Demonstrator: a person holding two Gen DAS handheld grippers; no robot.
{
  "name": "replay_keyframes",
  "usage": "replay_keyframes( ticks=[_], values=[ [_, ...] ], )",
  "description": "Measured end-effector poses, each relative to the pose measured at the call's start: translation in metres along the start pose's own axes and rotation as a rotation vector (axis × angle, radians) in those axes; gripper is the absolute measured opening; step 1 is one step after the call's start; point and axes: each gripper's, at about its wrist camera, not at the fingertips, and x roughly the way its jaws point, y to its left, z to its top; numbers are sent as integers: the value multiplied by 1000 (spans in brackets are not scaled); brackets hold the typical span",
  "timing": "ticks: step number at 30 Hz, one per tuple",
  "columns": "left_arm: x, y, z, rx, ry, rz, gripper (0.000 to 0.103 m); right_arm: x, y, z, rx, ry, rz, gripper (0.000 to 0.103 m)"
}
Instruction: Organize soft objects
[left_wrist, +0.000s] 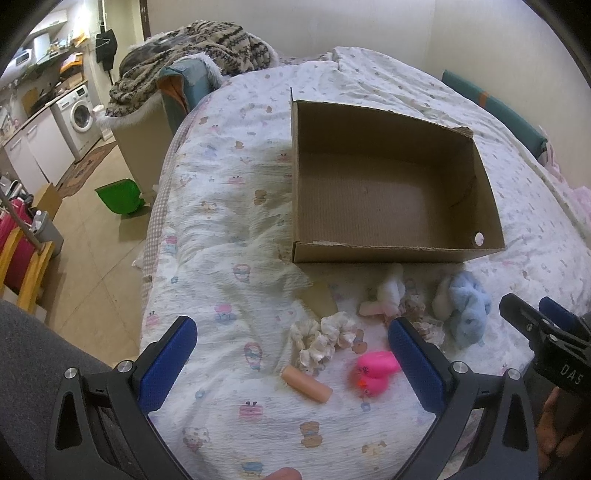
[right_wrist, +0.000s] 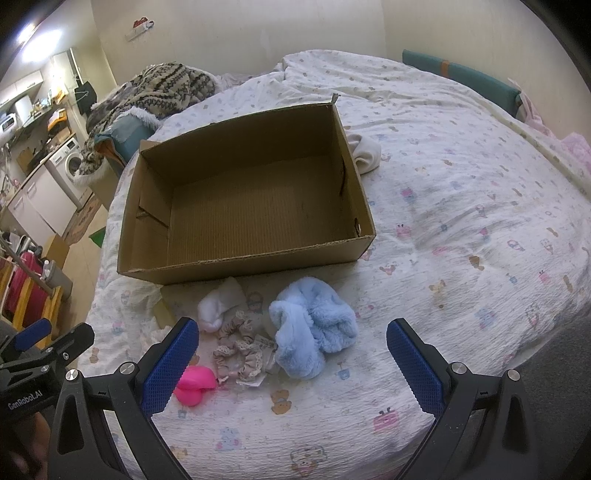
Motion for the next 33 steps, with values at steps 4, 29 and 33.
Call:
replay_keyframes(
  ticks=[4, 29, 33],
  values=[
    [0, -1, 0, 1, 0, 1, 103, 0, 0, 0, 0, 2, -1, 103],
    [18, 24, 10, -117, 100, -18, 103, 40, -37, 25, 126, 154, 17, 103],
    [37, 37, 12, -216, 193, -63, 95, 50, -45, 26, 181, 188, 35, 103]
  ],
)
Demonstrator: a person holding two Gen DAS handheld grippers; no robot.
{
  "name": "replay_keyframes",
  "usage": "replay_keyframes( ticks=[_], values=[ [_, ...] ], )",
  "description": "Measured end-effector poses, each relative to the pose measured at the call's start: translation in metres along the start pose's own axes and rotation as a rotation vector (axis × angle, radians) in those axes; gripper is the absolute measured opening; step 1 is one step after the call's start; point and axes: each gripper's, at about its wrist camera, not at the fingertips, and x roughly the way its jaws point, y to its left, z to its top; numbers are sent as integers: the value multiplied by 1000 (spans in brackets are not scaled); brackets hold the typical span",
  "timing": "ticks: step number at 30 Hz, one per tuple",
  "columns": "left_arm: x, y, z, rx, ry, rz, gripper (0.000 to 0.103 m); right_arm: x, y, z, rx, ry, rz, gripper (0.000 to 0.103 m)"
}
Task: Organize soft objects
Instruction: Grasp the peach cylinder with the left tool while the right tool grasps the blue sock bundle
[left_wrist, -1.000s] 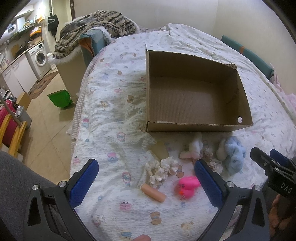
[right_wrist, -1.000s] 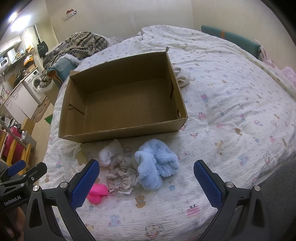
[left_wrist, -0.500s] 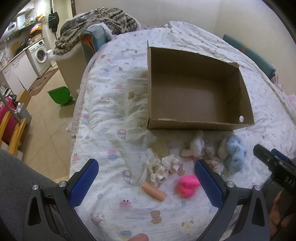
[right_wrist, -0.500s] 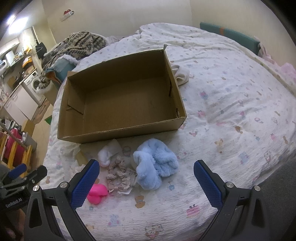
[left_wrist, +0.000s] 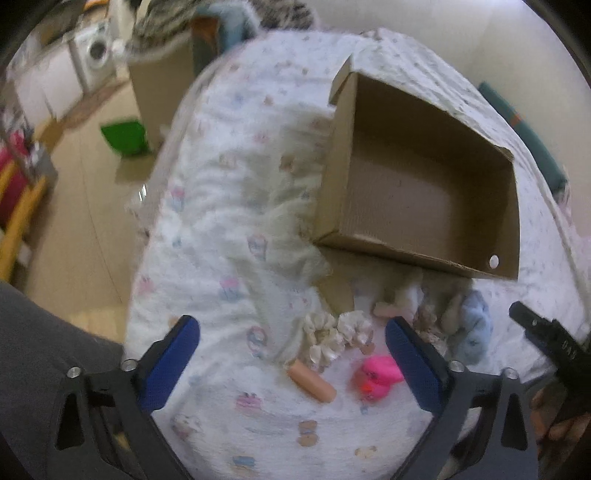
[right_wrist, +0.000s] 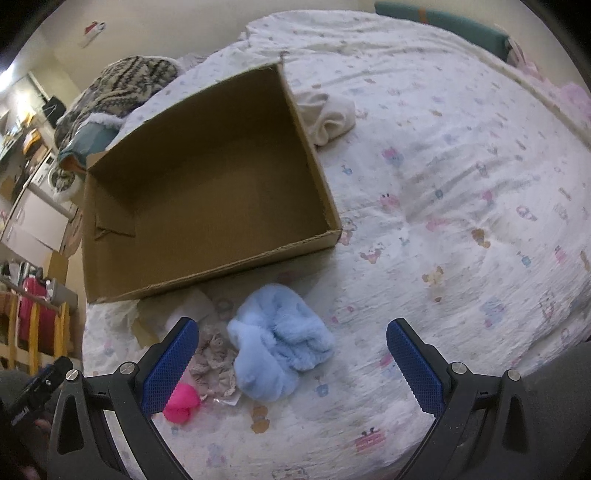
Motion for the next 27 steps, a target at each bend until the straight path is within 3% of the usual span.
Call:
replay_keyframes(
  ticks=[5, 9, 11, 13, 17, 23, 27],
  values=[
    [42, 4, -13, -125, 210, -58, 65, 9, -9, -1, 55, 47, 21, 103],
    [64, -2, -28, -156, 286, -62, 56, 11, -13, -1, 73, 63, 25, 103],
    [73, -7, -33, -148, 308, -48, 46, 13, -14, -1, 77, 71, 27, 103],
    [79, -9, -36, -145, 323, -31, 39, 15, -14, -1, 79, 77, 31, 103],
    [87, 0, -40, -151, 329, 16, 13, 17, -13, 0, 72, 83, 30, 103],
    [75, 7, -43, -129, 297, 13, 6, 18, -20, 3, 104, 86, 12, 103],
    [55, 2, -40, -77, 250, 66, 6, 32, -28, 8, 127, 144, 9, 103]
  ],
)
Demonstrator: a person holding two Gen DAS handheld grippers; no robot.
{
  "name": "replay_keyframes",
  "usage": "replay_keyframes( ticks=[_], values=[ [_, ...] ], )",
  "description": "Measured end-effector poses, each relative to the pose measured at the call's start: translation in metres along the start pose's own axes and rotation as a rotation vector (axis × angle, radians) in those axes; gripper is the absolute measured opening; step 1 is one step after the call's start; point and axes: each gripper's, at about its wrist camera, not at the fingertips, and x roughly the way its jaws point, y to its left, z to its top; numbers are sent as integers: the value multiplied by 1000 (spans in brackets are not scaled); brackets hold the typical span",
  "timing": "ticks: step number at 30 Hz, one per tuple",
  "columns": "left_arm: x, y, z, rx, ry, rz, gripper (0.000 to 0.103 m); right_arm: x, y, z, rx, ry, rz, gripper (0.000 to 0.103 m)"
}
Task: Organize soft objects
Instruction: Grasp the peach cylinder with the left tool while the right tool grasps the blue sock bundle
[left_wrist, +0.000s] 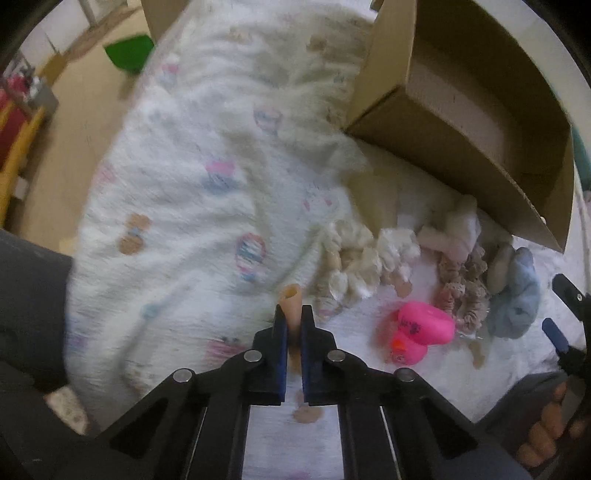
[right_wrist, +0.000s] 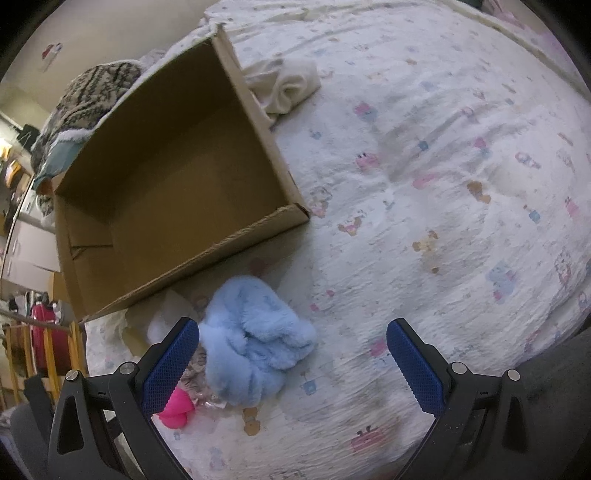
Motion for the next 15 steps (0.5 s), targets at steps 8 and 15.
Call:
replay_keyframes(
  ticks=[8, 15],
  values=[
    [-21, 14, 13, 16, -45, 20, 6, 39, 25, 6, -100, 119, -6, 103],
    [-50, -11, 10, 112, -126, 9, 6, 51, 34, 1, -162, 162, 20, 57]
  ],
)
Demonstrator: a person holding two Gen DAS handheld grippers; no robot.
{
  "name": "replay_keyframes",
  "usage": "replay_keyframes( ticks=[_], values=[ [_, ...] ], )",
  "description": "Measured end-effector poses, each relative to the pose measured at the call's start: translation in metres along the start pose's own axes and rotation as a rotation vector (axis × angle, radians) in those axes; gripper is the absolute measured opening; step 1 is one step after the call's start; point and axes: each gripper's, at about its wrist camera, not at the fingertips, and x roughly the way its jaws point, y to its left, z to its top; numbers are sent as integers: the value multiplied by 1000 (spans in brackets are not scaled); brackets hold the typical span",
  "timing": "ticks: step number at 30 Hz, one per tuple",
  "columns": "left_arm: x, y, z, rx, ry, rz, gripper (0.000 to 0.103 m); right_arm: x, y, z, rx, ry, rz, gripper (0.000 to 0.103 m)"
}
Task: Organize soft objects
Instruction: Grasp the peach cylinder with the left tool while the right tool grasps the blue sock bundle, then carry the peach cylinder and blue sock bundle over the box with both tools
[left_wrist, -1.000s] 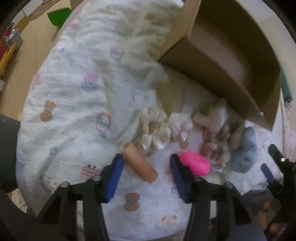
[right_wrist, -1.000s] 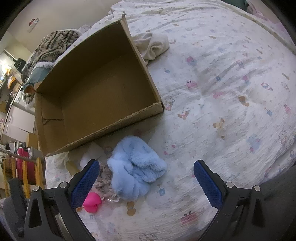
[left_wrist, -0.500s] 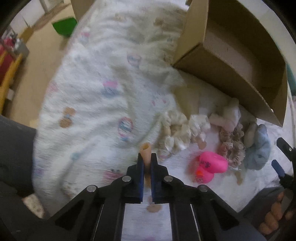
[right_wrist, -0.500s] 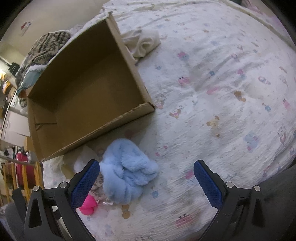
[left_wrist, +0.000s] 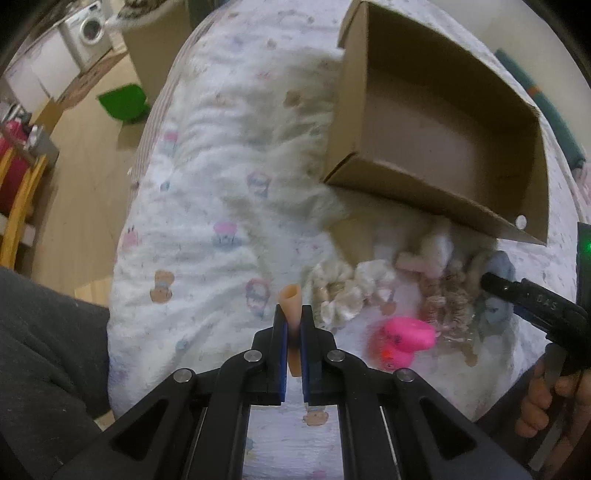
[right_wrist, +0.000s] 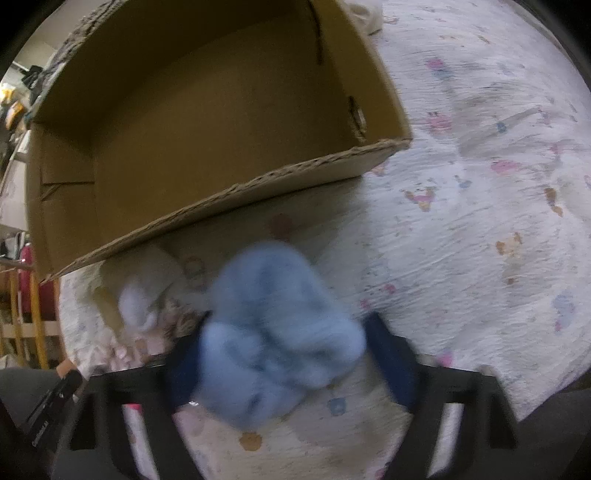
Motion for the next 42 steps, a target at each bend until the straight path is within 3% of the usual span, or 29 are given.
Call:
replay_keyframes(
  ticks=[3, 6, 20, 31, 38, 42],
  values=[
    [-4, 4, -3, 6, -9, -4, 6, -10, 5, -5, -25, -28, 20, 38],
    [1, 5, 1, -3, -9, -11, 6, -25, 4, -12, -14, -51, 61, 33],
    [-42, 7, 6, 21, -96, -58, 6, -112, 3, -38, -47, -227, 142, 32],
    [-86, -5, 24, 75, -178, -92, 6, -162, 35, -38, -79, -345, 162, 32],
    [-84, -24, 39, 118, -196, -53, 6, -170, 45, -25, -122, -394, 176, 32],
    [-84, -29, 47, 90, -189, -51, 6, -171, 43, -17, -116, -401, 203, 32]
  ],
)
